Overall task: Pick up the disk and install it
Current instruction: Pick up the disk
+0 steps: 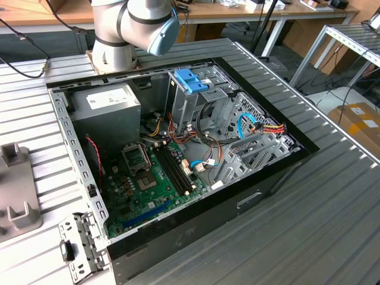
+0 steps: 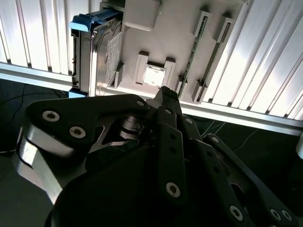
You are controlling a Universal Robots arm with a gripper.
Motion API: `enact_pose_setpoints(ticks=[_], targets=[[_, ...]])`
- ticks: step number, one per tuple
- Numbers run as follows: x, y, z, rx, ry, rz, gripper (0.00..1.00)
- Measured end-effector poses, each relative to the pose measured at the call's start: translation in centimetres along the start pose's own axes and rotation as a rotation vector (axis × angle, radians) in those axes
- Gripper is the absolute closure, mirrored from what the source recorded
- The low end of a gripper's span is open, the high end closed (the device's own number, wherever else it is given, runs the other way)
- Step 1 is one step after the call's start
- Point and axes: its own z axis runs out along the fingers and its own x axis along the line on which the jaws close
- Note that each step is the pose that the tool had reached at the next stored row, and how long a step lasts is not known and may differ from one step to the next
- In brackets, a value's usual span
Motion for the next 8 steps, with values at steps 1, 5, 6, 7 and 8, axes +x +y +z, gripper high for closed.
enact_pose_setpoints(ticks=[1,5,6,7,8], targets=[[0.0,0.0,0.0,0.0,0.0001,-0.003,0.89],[0.0,0.0,0.0,-0.0004,0.0008,-0.018,0.89],[0.0,0.0,0.0,-0.0005,0.001,-0.022,0.89],[0.0,0.0,0.0,-0.0006,0.001,-0.025,0.89],[0.0,0.0,0.0,-0.0007,0.0012,-0.028,0.89]])
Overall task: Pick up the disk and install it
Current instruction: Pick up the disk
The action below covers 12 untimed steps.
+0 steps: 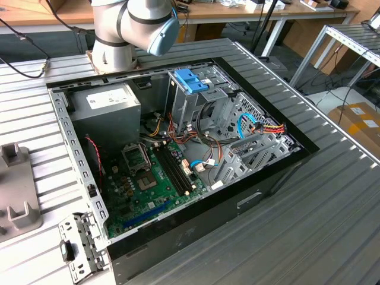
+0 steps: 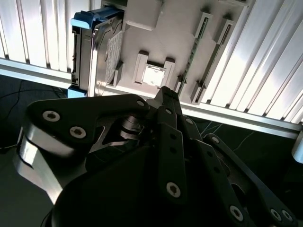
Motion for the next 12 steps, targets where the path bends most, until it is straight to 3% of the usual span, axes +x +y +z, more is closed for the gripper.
enact_pose_setpoints(ticks=[12], targets=[[0.0,0.0,0.0,-0.001,0.0019,-0.042,0.89]])
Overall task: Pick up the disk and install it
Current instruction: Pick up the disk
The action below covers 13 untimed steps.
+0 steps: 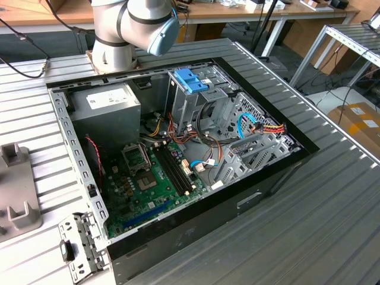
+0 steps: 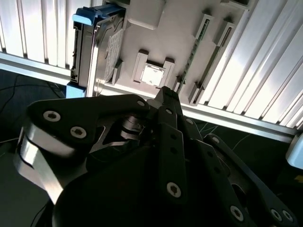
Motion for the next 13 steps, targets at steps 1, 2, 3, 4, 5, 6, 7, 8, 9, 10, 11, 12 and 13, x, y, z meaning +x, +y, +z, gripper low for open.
enact_pose_setpoints(ticks=[1,2,3,4,5,6,7,8,9,10,11,12,13], targets=[[0.0,0.0,0.0,0.0,0.0001,-0.002,0.89],[0.0,0.0,0.0,-0.0001,0.0003,-0.007,0.89],[0.0,0.0,0.0,-0.0003,0.0005,-0.011,0.89],[0.0,0.0,0.0,-0.0004,0.0006,-0.014,0.89],[0.0,0.0,0.0,-0.0004,0.0007,-0.017,0.89],[0.0,0.0,0.0,-0.0006,0.001,-0.02,0.89],[0.0,0.0,0.0,-0.0005,0.001,-0.023,0.89],[0.0,0.0,0.0,-0.0006,0.0011,-0.025,0.89],[0.0,0.0,0.0,-0.0007,0.0013,-0.028,0.89],[0.0,0.0,0.0,-0.0008,0.0014,-0.032,0.89],[0.0,0.0,0.0,-0.0009,0.0015,-0.034,0.89],[0.0,0.0,0.0,-0.0009,0.0017,-0.037,0.89],[0.0,0.0,0.0,-0.001,0.0018,-0.04,0.89]])
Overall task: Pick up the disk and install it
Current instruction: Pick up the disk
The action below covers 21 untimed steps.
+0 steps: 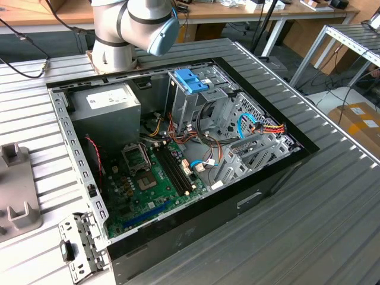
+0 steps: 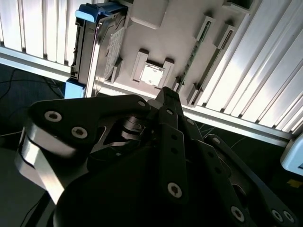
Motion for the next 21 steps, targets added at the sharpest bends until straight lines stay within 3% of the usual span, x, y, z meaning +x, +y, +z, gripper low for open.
enact_pose_setpoints(ticks=[21], targets=[[0.0,0.0,0.0,-0.0017,0.0031,-0.068,0.89]])
